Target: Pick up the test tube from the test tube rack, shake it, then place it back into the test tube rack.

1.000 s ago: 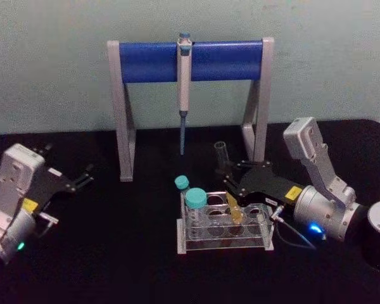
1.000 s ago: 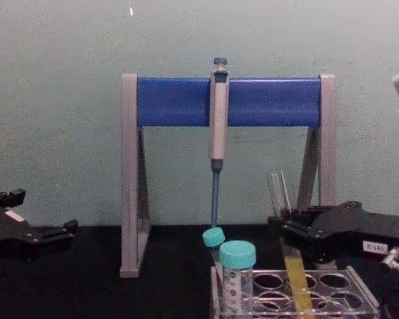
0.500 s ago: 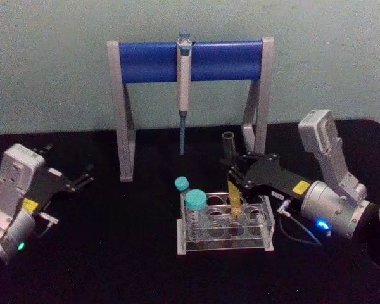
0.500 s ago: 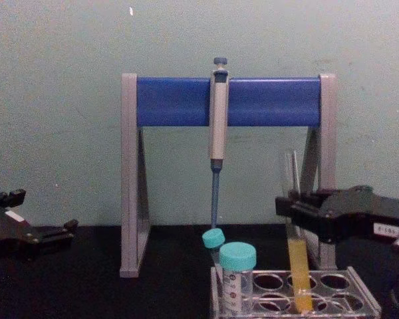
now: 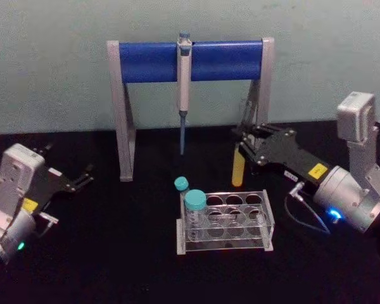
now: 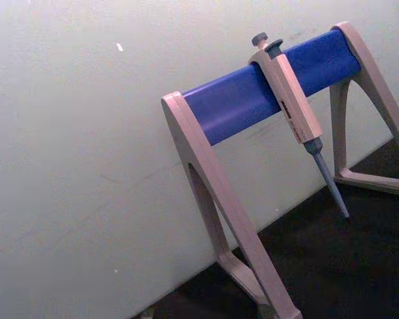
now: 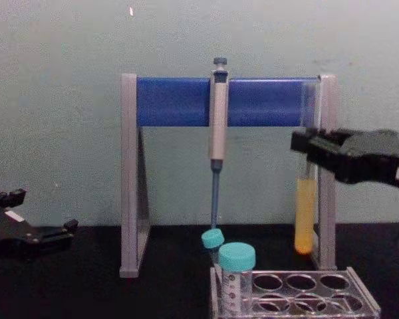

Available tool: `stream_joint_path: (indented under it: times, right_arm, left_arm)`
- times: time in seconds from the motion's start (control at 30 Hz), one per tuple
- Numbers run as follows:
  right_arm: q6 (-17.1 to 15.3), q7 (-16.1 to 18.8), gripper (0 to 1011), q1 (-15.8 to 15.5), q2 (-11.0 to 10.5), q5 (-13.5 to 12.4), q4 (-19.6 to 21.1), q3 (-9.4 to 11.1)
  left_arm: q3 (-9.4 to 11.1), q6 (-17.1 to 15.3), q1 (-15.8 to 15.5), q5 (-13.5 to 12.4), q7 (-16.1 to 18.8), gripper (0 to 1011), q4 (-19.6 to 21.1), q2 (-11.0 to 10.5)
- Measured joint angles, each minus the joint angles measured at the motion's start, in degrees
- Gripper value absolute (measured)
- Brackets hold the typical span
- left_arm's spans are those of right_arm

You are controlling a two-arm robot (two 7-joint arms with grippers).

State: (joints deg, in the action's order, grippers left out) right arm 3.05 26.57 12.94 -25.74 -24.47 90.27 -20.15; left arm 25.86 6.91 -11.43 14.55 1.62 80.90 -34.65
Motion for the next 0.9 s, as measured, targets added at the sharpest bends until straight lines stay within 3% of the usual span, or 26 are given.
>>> stream_joint_path:
  times: [0.23, 0.6, 0.9]
  right_arm:
    - [5.02, -1.41, 229, -1.33, 1.73, -0.20, -0.46, 2.00]
    - [7.13, -1.67, 228, -1.66, 3.20, 1.00, -1.57, 3.05]
    - [7.38, 3.60, 229, -0.73, 2.31, -0.68, -1.89, 1.93]
  left_arm:
    - [0.00, 0.00, 0.00, 0.00, 0.00, 1001, 0.00, 0.00]
    - [0.00, 0.00, 0.00, 0.00, 0.00, 1001, 0.00, 0.00]
    - [0.00, 0.00, 0.00, 0.00, 0.00, 1001, 0.00, 0.00]
